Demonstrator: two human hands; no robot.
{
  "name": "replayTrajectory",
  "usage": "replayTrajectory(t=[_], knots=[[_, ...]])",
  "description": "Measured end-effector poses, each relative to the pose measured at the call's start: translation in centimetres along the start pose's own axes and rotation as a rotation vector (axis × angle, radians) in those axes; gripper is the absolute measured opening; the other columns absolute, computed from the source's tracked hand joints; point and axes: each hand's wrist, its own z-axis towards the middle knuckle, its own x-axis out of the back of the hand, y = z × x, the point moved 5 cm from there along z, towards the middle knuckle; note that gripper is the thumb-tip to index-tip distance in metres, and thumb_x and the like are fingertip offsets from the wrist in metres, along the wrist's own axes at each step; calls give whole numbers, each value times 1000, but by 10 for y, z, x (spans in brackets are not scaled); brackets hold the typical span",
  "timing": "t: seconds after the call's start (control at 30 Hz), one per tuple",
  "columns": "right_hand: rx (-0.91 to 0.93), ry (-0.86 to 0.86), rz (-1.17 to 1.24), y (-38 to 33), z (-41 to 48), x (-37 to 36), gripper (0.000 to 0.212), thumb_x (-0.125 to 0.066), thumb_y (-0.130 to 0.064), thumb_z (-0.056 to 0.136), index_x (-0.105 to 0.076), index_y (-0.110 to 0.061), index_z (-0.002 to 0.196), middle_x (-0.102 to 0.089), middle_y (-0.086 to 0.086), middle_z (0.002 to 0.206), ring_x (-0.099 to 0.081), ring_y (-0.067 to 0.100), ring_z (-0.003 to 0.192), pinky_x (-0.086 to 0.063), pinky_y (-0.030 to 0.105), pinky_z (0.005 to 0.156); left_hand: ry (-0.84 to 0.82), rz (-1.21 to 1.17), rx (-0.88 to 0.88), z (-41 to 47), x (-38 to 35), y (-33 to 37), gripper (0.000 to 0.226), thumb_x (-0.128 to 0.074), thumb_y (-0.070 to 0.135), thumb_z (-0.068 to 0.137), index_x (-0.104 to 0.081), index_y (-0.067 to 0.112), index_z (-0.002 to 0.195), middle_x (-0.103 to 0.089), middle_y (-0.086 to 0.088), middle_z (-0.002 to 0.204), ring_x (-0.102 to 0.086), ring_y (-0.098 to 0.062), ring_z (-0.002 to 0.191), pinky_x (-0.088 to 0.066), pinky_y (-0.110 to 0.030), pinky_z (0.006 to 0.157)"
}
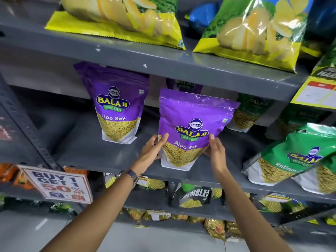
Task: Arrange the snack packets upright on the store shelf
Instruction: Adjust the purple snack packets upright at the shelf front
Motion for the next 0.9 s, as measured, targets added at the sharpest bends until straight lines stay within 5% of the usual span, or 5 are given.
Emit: replayTrajectory(t=[0.27, 0.47, 0.67, 0.77, 0.9], knots=[[-65, 30, -27, -5, -21, 2, 39, -38, -34, 99, -54, -6, 120, -63, 12, 118, -61, 25, 107, -47, 43, 100, -18, -23, 24, -18, -1, 1, 49, -54, 80, 60, -56, 44, 93, -57, 9, 123, -54, -10, 113, -54, -39, 89], [369, 607, -214, -22, -69, 2, 25, -52, -27, 90, -52, -14, 112, -53, -8, 101, -54, 8, 88, -42, 11, 76, 262, -130, -165, -31, 18, 7, 30, -59, 33, 86, -54, 22, 113, -60, 3, 115, -57, -5, 104, -49, -35, 96], [679, -333, -691, 9, -112, -128, 32, -54, -31, 87, -50, -17, 115, -51, 2, 114, -53, 15, 102, -47, 32, 85, 901, -169, -517, -57, 122, 19, 31, -58, 15, 88, -50, 2, 115, -53, -8, 116, -54, 9, 97, -42, -5, 76], [415, -411, -629, 16, -79, -178, 51, -58, -33, 86, -42, -14, 130, -47, 3, 124, -51, 18, 113, -46, 40, 97, 922, -119, -429, -40, 171, 21, 42, -53, 24, 91, -44, 9, 129, -44, -6, 132, -43, -6, 119, -35, -7, 94], [79, -234, -236, 6, -19, -216, 67, -66, -15, 85, -29, -7, 140, -40, 10, 142, -41, 15, 123, -35, 27, 104, 693, 30, -177, -7, 209, 13, 60, -41, 48, 92, -24, 21, 144, -22, -4, 155, -21, -20, 142, -18, -43, 117]])
